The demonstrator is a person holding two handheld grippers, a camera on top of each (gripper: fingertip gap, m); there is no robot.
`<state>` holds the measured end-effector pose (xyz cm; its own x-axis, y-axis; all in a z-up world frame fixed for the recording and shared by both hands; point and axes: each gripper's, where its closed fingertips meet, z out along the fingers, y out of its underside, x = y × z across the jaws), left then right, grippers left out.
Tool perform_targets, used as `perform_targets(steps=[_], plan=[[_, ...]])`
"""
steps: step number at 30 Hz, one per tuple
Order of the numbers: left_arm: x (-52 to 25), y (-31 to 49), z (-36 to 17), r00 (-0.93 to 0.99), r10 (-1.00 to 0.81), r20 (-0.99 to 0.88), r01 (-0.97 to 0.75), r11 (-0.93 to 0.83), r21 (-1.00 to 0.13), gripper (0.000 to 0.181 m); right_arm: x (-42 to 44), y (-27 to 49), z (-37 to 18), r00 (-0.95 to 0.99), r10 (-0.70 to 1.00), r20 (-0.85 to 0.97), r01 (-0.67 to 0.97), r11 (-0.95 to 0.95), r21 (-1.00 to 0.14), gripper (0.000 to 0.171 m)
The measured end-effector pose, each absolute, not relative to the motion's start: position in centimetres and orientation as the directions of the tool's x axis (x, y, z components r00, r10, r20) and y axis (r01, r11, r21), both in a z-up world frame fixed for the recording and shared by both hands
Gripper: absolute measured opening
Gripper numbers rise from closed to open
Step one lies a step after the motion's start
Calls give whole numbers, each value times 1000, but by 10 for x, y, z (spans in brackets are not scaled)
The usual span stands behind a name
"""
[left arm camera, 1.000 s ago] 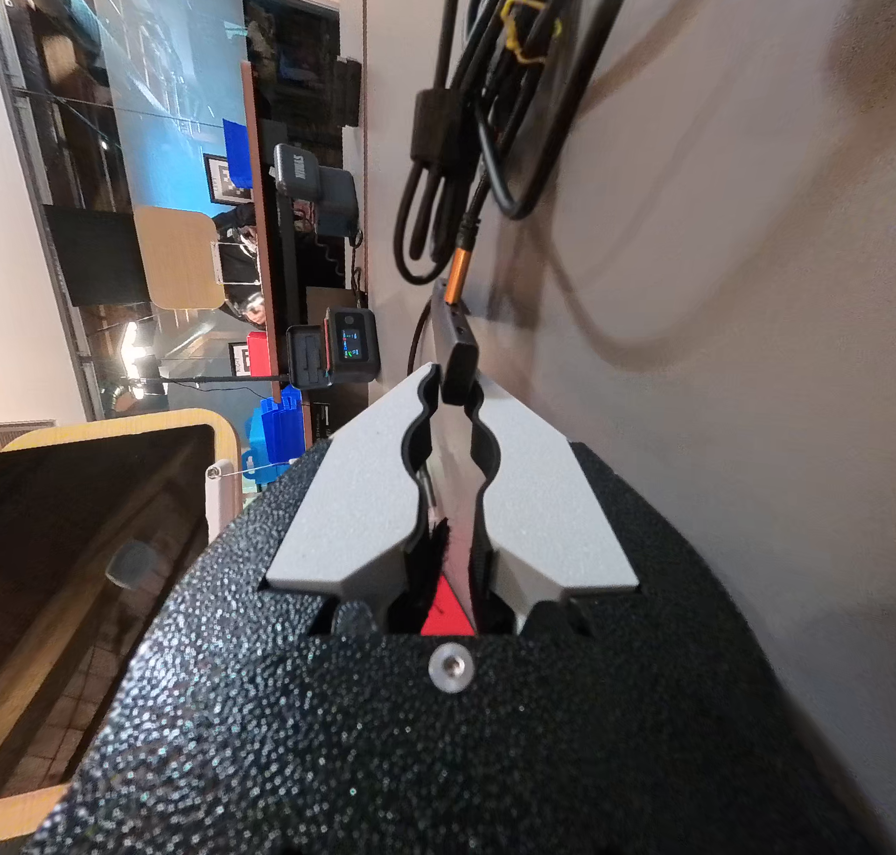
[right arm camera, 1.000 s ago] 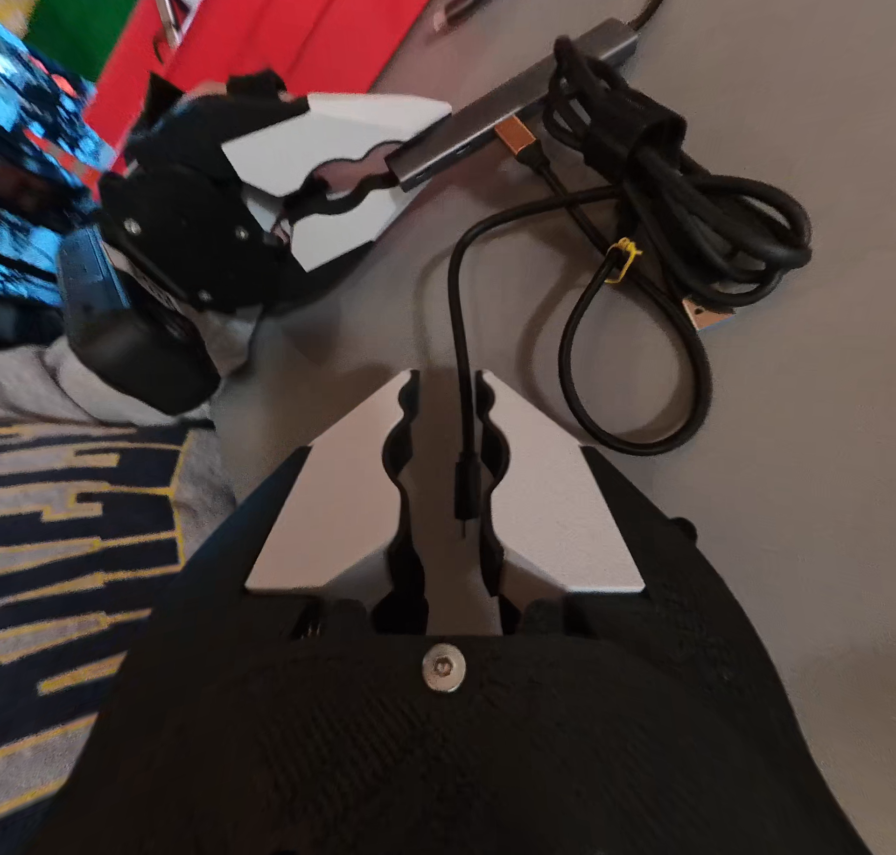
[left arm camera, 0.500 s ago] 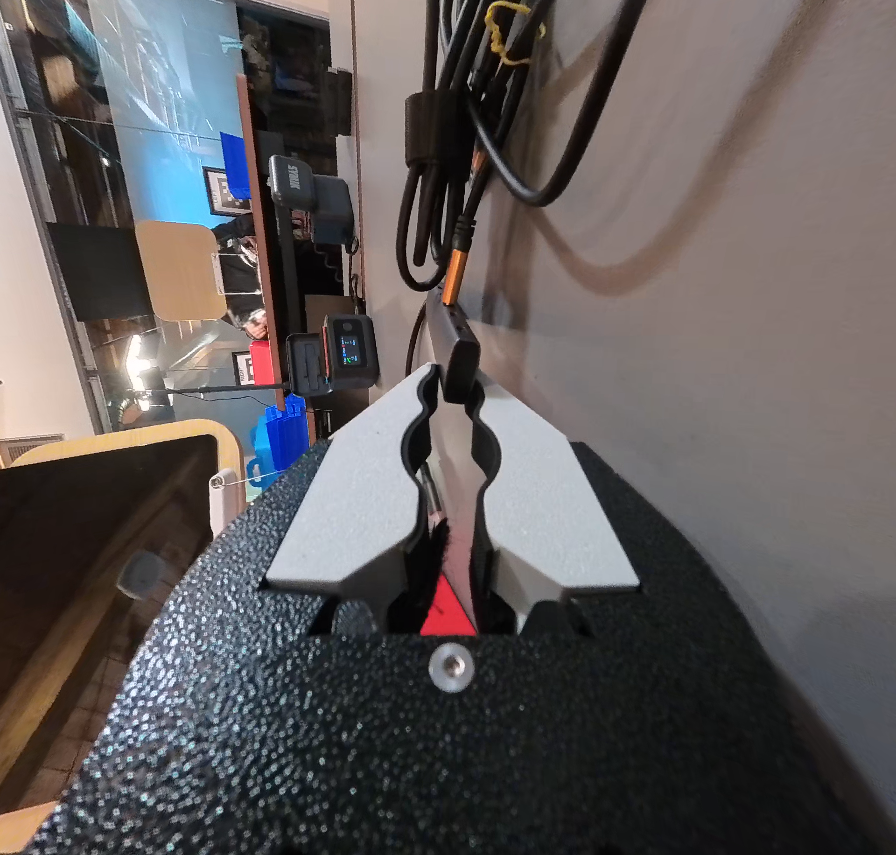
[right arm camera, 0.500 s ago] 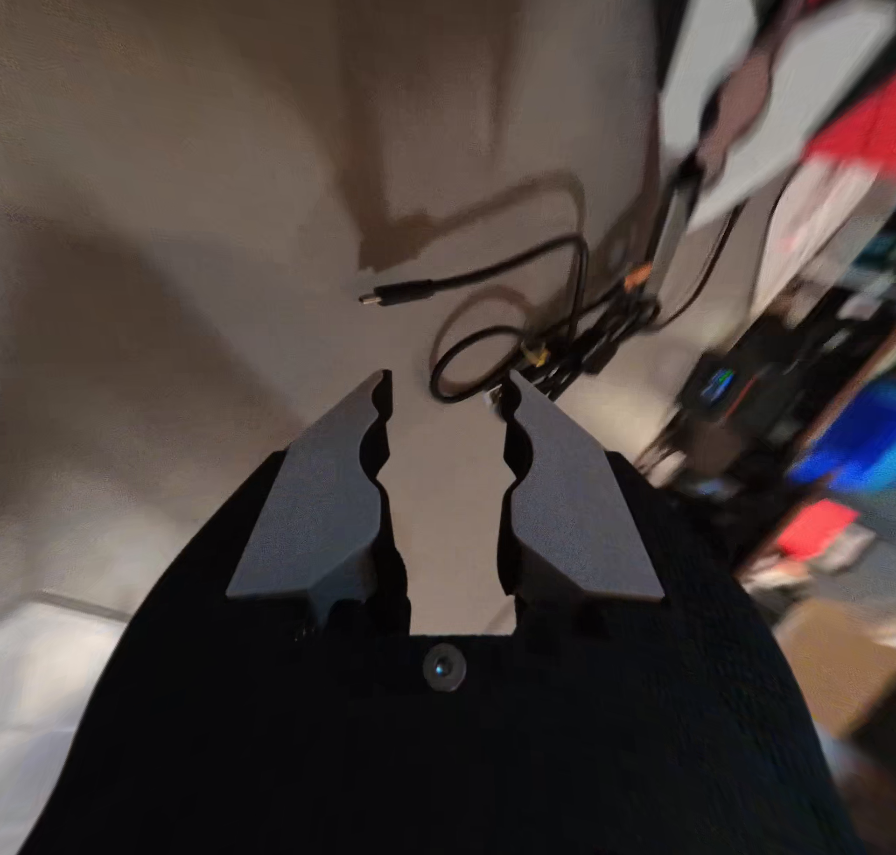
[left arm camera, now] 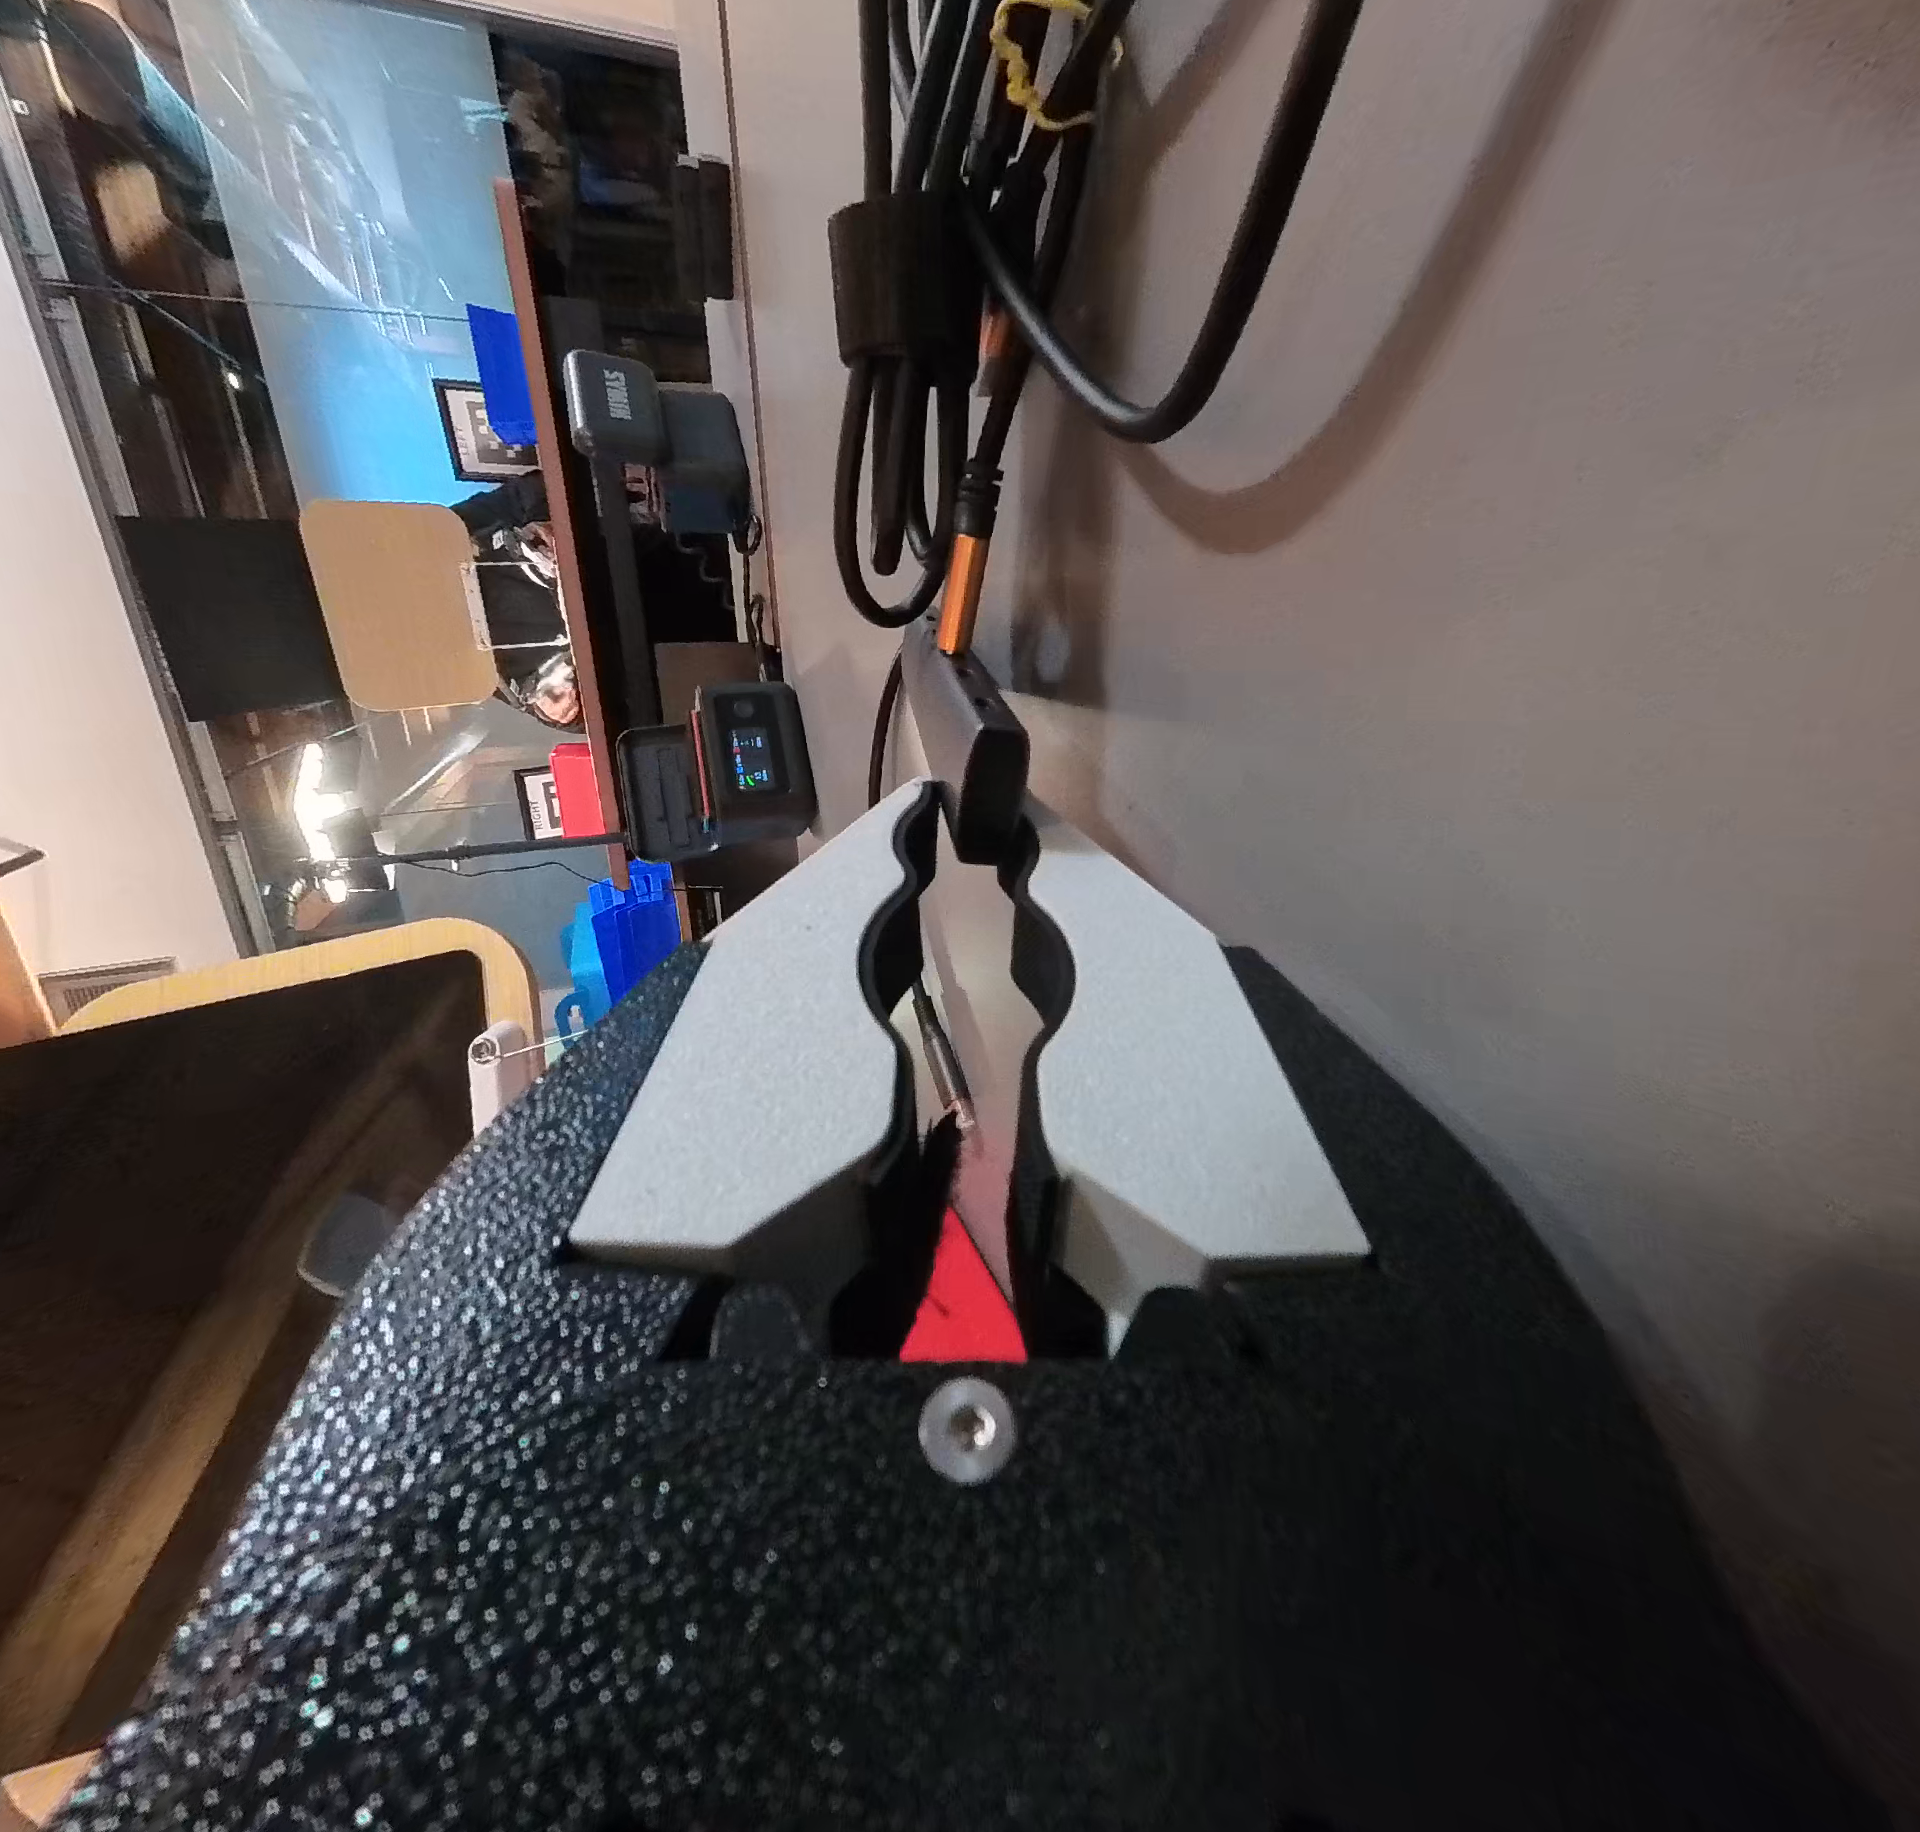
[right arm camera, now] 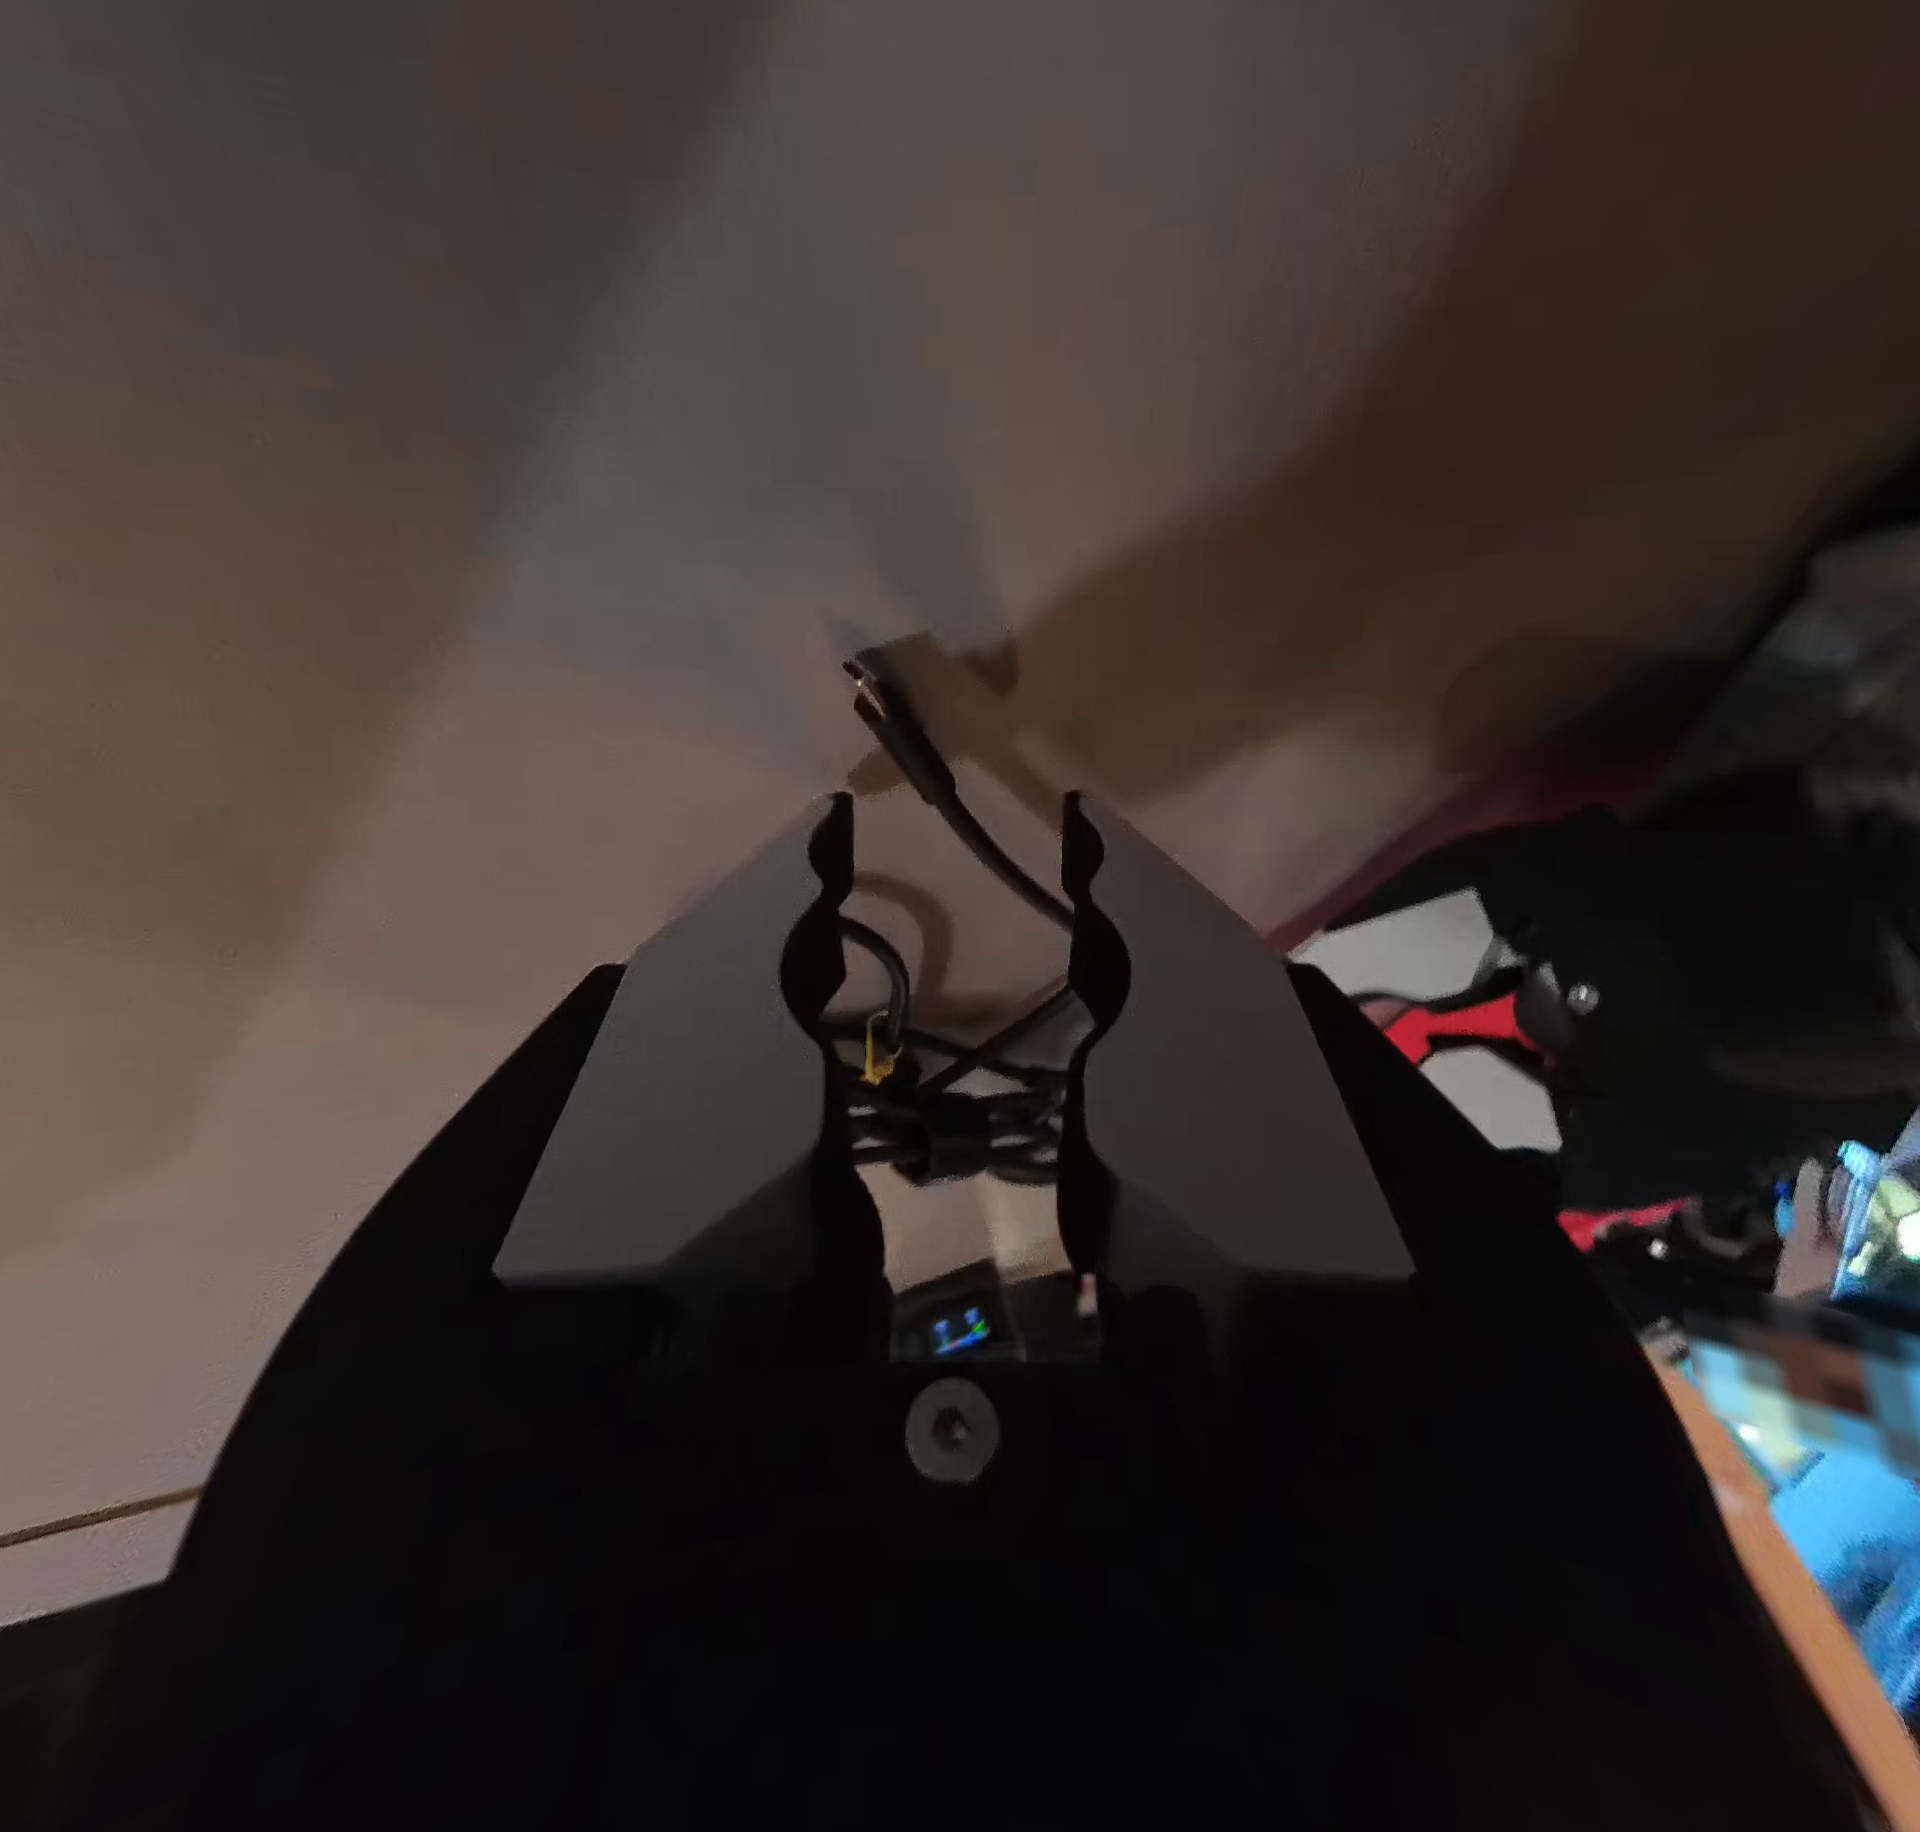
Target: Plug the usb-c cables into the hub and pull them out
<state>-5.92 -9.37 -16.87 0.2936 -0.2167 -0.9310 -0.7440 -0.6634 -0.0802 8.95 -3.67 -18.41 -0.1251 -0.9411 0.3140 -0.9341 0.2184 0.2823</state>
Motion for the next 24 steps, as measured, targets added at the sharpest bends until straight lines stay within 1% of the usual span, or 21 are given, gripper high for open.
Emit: perform_targets(steps=[1,2,3,4,5,7,8,9,10,11,12,14,15,16,17,18,19,20,21,22,24], plan=[[-59,-94,-169,293,-219,-931,-745,-663,-78,9,93,-38,-187,-105,-949,299,-943,190,273,39],[-59,-95,-170,292,-221,-930,-746,-662,-77,9,95,-39,-188,-89,-953,290,-949,170,266,33],[-58,-95,-171,291,-223,-930,-747,-661,-76,9,97,-41,-189,-83,-955,286,-953,159,257,25],[-59,-95,-172,291,-224,-930,-747,-661,-74,9,98,-39,-190,-94,-960,265,-953,163,254,10],[-59,-96,-172,291,-226,-930,-747,-661,-73,9,98,-38,-191,-116,-960,255,-950,182,254,9],[-60,-97,-172,291,-225,-930,-747,-661,-74,9,93,-39,-189,-257,-928,269,-917,322,236,8],[-58,-98,-173,294,-222,-930,-747,-661,-78,9,90,-47,-184,-373,-868,326,-873,448,192,8],[-57,-100,-173,296,-221,-929,-746,-662,-81,9,84,-57,-178,-515,-759,398,-790,600,122,8],[-59,-100,-172,296,-221,-929,-746,-661,-81,9,79,-63,-171,-656,-616,436,-676,736,24,8],[-59,-100,-172,300,-219,-928,-746,-660,-85,9,76,-68,-164,-774,-453,442,-540,837,-89,8],[-60,-100,-172,301,-218,-928,-747,-659,-88,9,72,-70,-157,-862,-280,423,-390,899,-199,7],[-64,-100,-168,306,-216,-927,-746,-660,-92,9,63,-67,-141,-941,40,337,-92,925,-368,8],[-65,-100,-168,305,-214,-928,-745,-660,-93,8,58,-63,-133,-940,190,284,49,898,-437,8],[-66,-100,-167,302,-215,-929,-746,-660,-90,8,55,-57,-127,-926,324,193,199,855,-480,8],[-67,-99,-167,303,-212,-929,-746,-659,-93,8,57,-51,-122,-898,432,82,337,796,-503,8],[-68,-99,-166,301,-212,-930,-746,-660,-91,8,58,-45,-118,-850,525,-29,467,728,-501,8],[-70,-98,-164,293,-209,-933,-750,-655,-89,8,68,-39,-115,-783,597,-175,604,662,-443,8],[-69,-97,-164,293,-208,-933,-751,-655,-90,7,76,-35,-109,-704,650,-285,705,594,-387,8],[-70,-96,-162,286,-205,-936,-754,-650,-89,7,83,-29,-104,-621,696,-359,783,527,-332,8],[-68,-95,-161,286,-201,-937,-758,-646,-93,7,89,-24,-98,-554,728,-404,832,476,-284,8],[-67,-92,-157,282,-193,-940,-765,-637,-99,6,84,-10,-93,-483,790,-377,872,396,-287,8]])
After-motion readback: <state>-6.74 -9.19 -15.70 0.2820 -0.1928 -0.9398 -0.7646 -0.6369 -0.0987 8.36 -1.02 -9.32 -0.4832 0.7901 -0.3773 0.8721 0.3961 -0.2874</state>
